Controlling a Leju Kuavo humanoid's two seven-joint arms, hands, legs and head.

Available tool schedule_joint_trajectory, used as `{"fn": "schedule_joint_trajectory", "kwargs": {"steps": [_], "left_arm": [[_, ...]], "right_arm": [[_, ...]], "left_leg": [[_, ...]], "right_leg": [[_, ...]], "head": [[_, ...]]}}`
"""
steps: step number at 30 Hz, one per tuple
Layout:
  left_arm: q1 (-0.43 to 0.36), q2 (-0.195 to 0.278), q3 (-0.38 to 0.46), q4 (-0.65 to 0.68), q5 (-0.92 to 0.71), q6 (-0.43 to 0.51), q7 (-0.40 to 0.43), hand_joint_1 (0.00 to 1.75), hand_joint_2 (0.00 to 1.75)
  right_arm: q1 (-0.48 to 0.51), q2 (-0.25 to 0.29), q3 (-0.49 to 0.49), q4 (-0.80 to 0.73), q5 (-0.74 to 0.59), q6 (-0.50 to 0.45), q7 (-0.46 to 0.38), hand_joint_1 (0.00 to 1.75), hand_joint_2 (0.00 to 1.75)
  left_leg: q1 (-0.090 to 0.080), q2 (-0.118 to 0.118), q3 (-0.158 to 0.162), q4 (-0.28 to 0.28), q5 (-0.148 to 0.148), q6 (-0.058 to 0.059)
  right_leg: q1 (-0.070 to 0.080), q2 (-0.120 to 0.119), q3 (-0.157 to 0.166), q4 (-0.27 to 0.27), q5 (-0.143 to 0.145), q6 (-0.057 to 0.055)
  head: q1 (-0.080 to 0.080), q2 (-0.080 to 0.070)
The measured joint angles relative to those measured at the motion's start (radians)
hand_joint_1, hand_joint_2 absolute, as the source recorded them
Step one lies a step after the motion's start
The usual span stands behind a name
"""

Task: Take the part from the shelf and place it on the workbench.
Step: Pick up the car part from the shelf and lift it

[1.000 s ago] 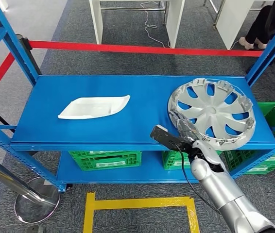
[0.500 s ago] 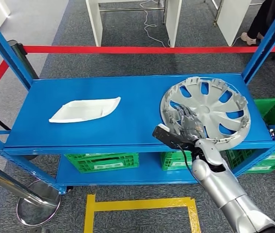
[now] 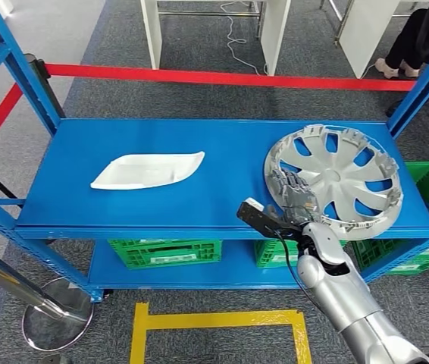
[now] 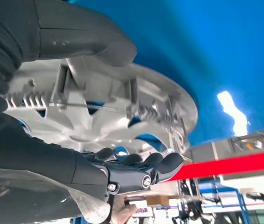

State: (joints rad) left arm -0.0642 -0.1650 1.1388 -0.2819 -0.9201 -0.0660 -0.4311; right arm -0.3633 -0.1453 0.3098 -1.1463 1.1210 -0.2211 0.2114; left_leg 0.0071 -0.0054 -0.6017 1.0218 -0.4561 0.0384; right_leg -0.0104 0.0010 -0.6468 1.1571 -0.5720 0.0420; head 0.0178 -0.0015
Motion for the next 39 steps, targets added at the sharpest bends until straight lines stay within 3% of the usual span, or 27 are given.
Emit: {"fn": "schedule_joint_trajectory", "kwargs": {"steps": [2, 3, 4, 7, 9, 11, 13, 14, 17, 18, 19, 20, 22, 24, 27, 29, 32, 33, 34, 35, 36, 38, 39], "left_arm": [[0.001, 0.0, 0.0, 0.0, 0.0, 0.0, 0.0, 0.0, 0.0], [0.002, 0.0, 0.0, 0.0, 0.0, 0.0, 0.0, 0.0, 0.0], [0.003, 0.0, 0.0, 0.0, 0.0, 0.0, 0.0, 0.0, 0.0], [0.001, -0.001, 0.0, 0.0, -0.001, 0.0, 0.0, 0.0, 0.0], [0.001, -0.001, 0.001, 0.0, -0.005, 0.0, 0.0, 0.0, 0.0], [0.002, 0.0, 0.001, 0.0, -0.01, 0.0, 0.0, 0.0, 0.0], [0.0, 0.001, 0.001, 0.0, -0.014, 0.0, 0.0, 0.0, 0.0], [-0.001, 0.002, 0.001, 0.0, -0.015, 0.0, 0.0, 0.0, 0.0], [-0.001, 0.001, 0.001, 0.001, -0.017, -0.002, 0.001, 0.0, 0.0], [-0.001, 0.001, 0.001, 0.001, -0.017, -0.003, 0.002, 0.0, 0.0], [0.0, 0.001, 0.001, 0.001, -0.017, -0.003, 0.002, 0.0, 0.0], [0.0, 0.001, 0.001, 0.001, -0.017, -0.003, 0.003, 0.0, 0.0], [0.0, 0.002, 0.001, 0.001, -0.018, -0.003, 0.003, 0.0, 0.0], [0.0, 0.002, 0.001, 0.001, -0.018, -0.004, 0.003, 0.0, 0.0], [0.002, 0.0, 0.001, 0.002, -0.018, -0.005, 0.003, 0.0, 0.0], [0.0, 0.0, 0.001, 0.002, -0.018, -0.006, 0.003, 0.0, 0.0], [0.0, 0.001, 0.002, 0.002, -0.018, -0.006, 0.003, 0.0, 0.0], [0.001, 0.001, 0.002, 0.002, -0.018, -0.006, 0.003, 0.0, 0.0], [0.001, 0.001, 0.002, 0.002, -0.018, -0.006, 0.003, 0.0, 0.0], [0.001, 0.0, 0.002, 0.002, -0.018, -0.006, 0.003, 0.0, 0.0], [0.0, 0.0, 0.002, 0.002, -0.018, -0.006, 0.003, 0.0, 0.0], [-0.001, 0.0, 0.002, 0.002, -0.019, -0.006, 0.003, 0.0, 0.0], [-0.001, 0.0, 0.002, 0.002, -0.019, -0.006, 0.003, 0.0, 0.0]], "right_arm": [[0.012, 0.0, -0.006, 0.002, -0.002, 0.01, 0.003, 0.0, 1.75], [0.018, 0.0, -0.008, 0.003, -0.002, 0.012, 0.003, 0.0, 1.75], [0.022, 0.0, -0.009, 0.004, -0.002, 0.013, 0.003, 0.0, 1.75], [0.023, 0.0, -0.01, 0.005, -0.008, 0.022, 0.003, 0.0, 1.75], [0.023, 0.0, -0.011, 0.006, -0.017, 0.036, 0.004, 0.0, 1.75], [0.023, 0.0, -0.011, 0.009, -0.031, 0.051, 0.003, 0.0, 0.87], [0.019, -0.001, -0.013, 0.013, -0.05, 0.062, -0.004, 0.0, 0.0], [0.018, -0.001, -0.015, 0.015, -0.06, 0.062, -0.009, 0.0, 0.0], [0.021, -0.001, -0.028, 0.025, -0.078, 0.034, -0.024, 0.0, 0.0], [0.024, -0.001, -0.032, 0.027, -0.08, 0.02, -0.028, 0.0, 0.0], [0.028, -0.001, -0.037, 0.029, -0.08, 0.008, -0.031, 0.0, 0.0], [0.031, -0.001, -0.041, 0.03, -0.08, -0.001, -0.032, 0.0, 0.0], [0.034, -0.001, -0.049, 0.031, -0.079, -0.01, -0.033, 0.0, 0.0], [0.035, -0.001, -0.056, 0.031, -0.079, -0.013, -0.033, 0.0, 0.0], [0.038, -0.001, -0.06, 0.032, -0.077, -0.014, -0.033, 0.0, 0.0], [0.038, 0.0, -0.061, 0.032, -0.077, -0.014, -0.033, 0.0, 0.0], [0.04, 0.0, -0.066, 0.034, -0.076, -0.014, -0.032, 0.0, 0.0], [0.043, 0.0, -0.067, 0.036, -0.076, -0.014, -0.031, 0.0, 0.0], [0.046, 0.0, -0.067, 0.038, -0.075, -0.013, -0.03, 0.0, 0.0], [0.048, 0.0, -0.067, 0.039, -0.075, -0.013, -0.028, 0.0, 0.0], [0.047, 0.0, -0.067, 0.04, -0.074, -0.012, -0.028, 0.0, 0.0], [0.042, 0.0, -0.068, 0.04, -0.071, -0.009, -0.026, 0.0, 0.87], [0.038, 0.0, -0.068, 0.04, -0.069, -0.008, -0.026, 0.0, 1.31]], "left_leg": [[-0.001, 0.0, 0.0, 0.0, -0.001, 0.003], [-0.001, 0.0, 0.001, 0.0, -0.002, 0.003], [-0.001, 0.0, 0.002, 0.001, -0.002, 0.003], [-0.003, -0.001, 0.007, 0.003, -0.008, -0.003], [-0.007, -0.001, 0.005, 0.006, -0.009, -0.01], [-0.008, -0.001, 0.003, 0.006, -0.009, -0.018], [-0.006, 0.0, -0.003, 0.028, -0.027, -0.028], [-0.004, 0.001, -0.018, 0.064, -0.05, -0.034], [0.001, 0.001, -0.097, 0.248, -0.135, -0.044], [0.002, 0.001, -0.111, 0.281, -0.141, -0.045], [0.003, 0.001, -0.11, 0.278, -0.127, -0.046], [0.004, 0.001, -0.089, 0.235, -0.097, -0.045], [0.006, 0.001, -0.025, 0.1, -0.033, -0.042], [0.004, 0.0, 0.011, 0.02, -0.014, -0.039], [0.002, -0.001, 0.012, 0.009, -0.016, -0.026], [0.005, 0.0, 0.013, 0.004, -0.011, -0.011], [0.003, 0.0, 0.012, 0.003, -0.011, 0.0], [0.002, 0.0, 0.012, 0.003, -0.011, 0.001], [0.001, 0.0, 0.012, 0.003, -0.011, 0.001], [0.0, 0.0, 0.013, 0.003, -0.012, 0.001], [0.0, -0.001, 0.014, 0.003, -0.012, 0.001], [-0.002, -0.001, 0.014, 0.005, -0.013, -0.003], [-0.004, -0.001, 0.012, 0.006, -0.013, -0.007]], "right_leg": [[0.0, 0.0, -0.067, 0.129, -0.045, 0.004], [0.0, 0.0, -0.083, 0.154, -0.042, 0.005], [-0.001, 0.0, -0.079, 0.135, -0.019, 0.005], [-0.001, -0.002, 0.015, -0.068, 0.085, 0.0], [0.0, -0.001, 0.052, -0.139, 0.1, -0.006], [0.001, 0.002, 0.056, -0.144, 0.098, -0.015], [-0.002, 0.001, 0.061, -0.149, 0.101, -0.026], [-0.004, -0.001, 0.063, -0.151, 0.102, -0.032], [-0.004, -0.003, 0.066, -0.151, 0.1, -0.039], [-0.004, -0.003, 0.066, -0.151, 0.1, -0.039], [-0.004, -0.003, 0.068, -0.151, 0.1, -0.039], [-0.004, -0.003, 0.07, -0.151, 0.099, -0.038], [-0.003, -0.002, 0.073, -0.15, 0.096, -0.033], [0.0, 0.0, 0.07, -0.147, 0.096, -0.023], [-0.001, 0.002, 0.066, -0.148, 0.096, -0.007], [-0.002, 0.001, 0.044, -0.107, 0.065, 0.001], [-0.002, 0.0, -0.042, 0.075, -0.021, 0.005], [-0.002, 0.0, -0.065, 0.122, -0.033, 0.005], [-0.002, 0.0, -0.074, 0.137, -0.028, 0.005], [-0.002, 0.0, -0.062, 0.112, -0.005, 0.003], [-0.002, 0.0, -0.033, 0.053, 0.031, 0.001], [-0.001, 0.0, 0.036, -0.081, 0.083, -0.004], [0.0, 0.0, 0.058, -0.124, 0.092, -0.006]], "head": [[0.001, 0.0], [0.001, 0.0], [0.001, 0.0], [0.001, 0.0], [0.0, 0.0], [-0.001, 0.0], [-0.002, 0.0], [-0.004, 0.0], [-0.005, 0.0], [-0.006, 0.0], [-0.006, 0.0], [-0.006, 0.0], [-0.006, 0.0], [-0.004, 0.0], [-0.002, 0.0], [0.001, 0.0], [0.005, 0.0], [0.005, 0.0], [0.005, 0.0], [0.005, 0.0], [0.006, 0.0], [0.006, 0.0], [0.005, 0.0]]}}
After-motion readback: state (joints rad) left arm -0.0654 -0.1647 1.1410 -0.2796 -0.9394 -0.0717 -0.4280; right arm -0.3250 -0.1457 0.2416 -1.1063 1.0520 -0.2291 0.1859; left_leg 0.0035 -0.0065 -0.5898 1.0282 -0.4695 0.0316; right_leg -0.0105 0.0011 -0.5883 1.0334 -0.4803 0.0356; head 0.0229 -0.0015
